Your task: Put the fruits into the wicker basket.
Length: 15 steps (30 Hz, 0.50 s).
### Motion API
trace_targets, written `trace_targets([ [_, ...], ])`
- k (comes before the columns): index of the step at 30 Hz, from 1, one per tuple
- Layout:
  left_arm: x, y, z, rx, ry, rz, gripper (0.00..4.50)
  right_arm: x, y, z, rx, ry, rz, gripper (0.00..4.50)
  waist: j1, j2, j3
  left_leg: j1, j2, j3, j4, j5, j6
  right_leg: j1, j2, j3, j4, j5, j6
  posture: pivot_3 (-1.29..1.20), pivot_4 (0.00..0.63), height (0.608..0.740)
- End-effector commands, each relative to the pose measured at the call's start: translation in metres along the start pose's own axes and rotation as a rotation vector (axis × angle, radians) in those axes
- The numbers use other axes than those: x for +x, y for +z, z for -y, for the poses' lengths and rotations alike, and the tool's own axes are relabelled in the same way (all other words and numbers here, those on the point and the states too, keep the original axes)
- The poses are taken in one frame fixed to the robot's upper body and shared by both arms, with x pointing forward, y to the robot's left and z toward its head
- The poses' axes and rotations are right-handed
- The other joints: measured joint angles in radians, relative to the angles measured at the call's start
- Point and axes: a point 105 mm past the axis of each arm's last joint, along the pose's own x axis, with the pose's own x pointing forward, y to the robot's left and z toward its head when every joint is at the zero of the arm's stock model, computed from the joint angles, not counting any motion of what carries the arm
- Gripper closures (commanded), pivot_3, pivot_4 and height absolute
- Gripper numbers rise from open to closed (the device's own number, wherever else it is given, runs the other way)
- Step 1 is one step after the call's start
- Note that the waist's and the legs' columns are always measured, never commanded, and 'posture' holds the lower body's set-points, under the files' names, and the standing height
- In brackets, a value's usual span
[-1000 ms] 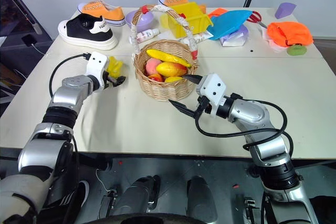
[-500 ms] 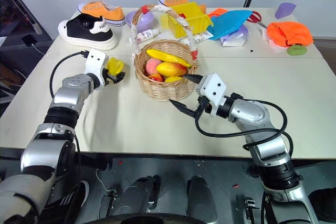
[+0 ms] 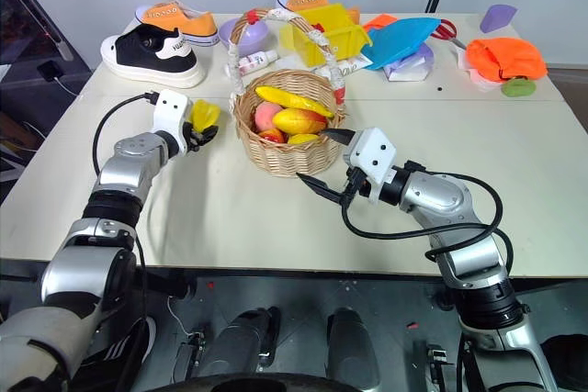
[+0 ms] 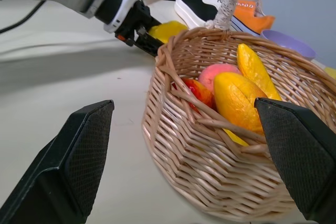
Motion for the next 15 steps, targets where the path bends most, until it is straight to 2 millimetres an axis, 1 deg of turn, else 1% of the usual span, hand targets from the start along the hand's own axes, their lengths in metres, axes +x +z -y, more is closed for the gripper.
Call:
trace_targets([
  [1,-0.022,0.032,-0.009,0.022,-0.032,0.137,1.56,-0.005,0.010,0.005,-0.030,-0.021,0.034,0.00,-0.002,0.000,0.000,0.000,0.000,0.000,0.000,0.000,0.000,0.000,0.000,0.000,0.000,0.000,0.000,0.00,0.150,0.740],
  [4,-0.049,0.039,-0.006,0.016,-0.092,0.182,1.56,-0.011,0.008,0.007,-0.022,-0.039,0.026,0.00,-0.003,0.000,0.000,0.000,0.000,0.000,0.000,0.000,0.000,-0.001,0.000,0.001,0.000,0.000,0.000,0.00,0.150,0.740],
  [8,-0.093,0.058,0.010,-0.058,-0.228,0.253,1.56,-0.018,0.006,0.013,-0.009,-0.069,0.025,0.00,-0.002,0.000,0.000,0.000,0.001,0.000,0.000,0.000,0.000,-0.001,0.000,0.001,0.000,0.000,0.000,0.00,0.150,0.740],
  [10,-0.107,0.065,0.019,-0.080,-0.280,0.273,1.56,-0.019,0.006,0.017,-0.003,-0.080,0.029,0.00,0.003,0.000,0.000,0.000,0.001,0.000,0.000,0.000,0.000,0.000,0.000,0.001,0.000,0.000,0.000,0.00,0.150,0.740],
  [12,-0.116,0.080,0.039,-0.122,-0.386,0.319,1.56,-0.018,0.004,0.017,-0.006,-0.078,0.024,0.00,0.007,0.000,0.000,0.001,0.000,0.000,0.000,0.000,0.000,0.001,0.000,0.001,0.000,0.000,0.000,0.00,0.150,0.740],
  [14,-0.113,0.091,0.055,-0.115,-0.438,0.338,1.56,-0.016,0.003,0.018,-0.006,-0.077,0.025,0.00,0.008,0.000,0.000,0.001,0.000,0.000,0.001,0.000,0.000,0.002,0.000,0.001,0.000,0.000,0.000,0.00,0.150,0.740],
  [15,-0.108,0.095,0.063,-0.136,-0.456,0.339,1.56,-0.015,0.004,0.018,-0.005,-0.076,0.030,0.00,0.009,0.000,0.000,0.001,0.000,0.000,0.001,0.000,0.000,0.002,0.000,0.001,0.000,0.000,0.000,0.00,0.150,0.740],
])
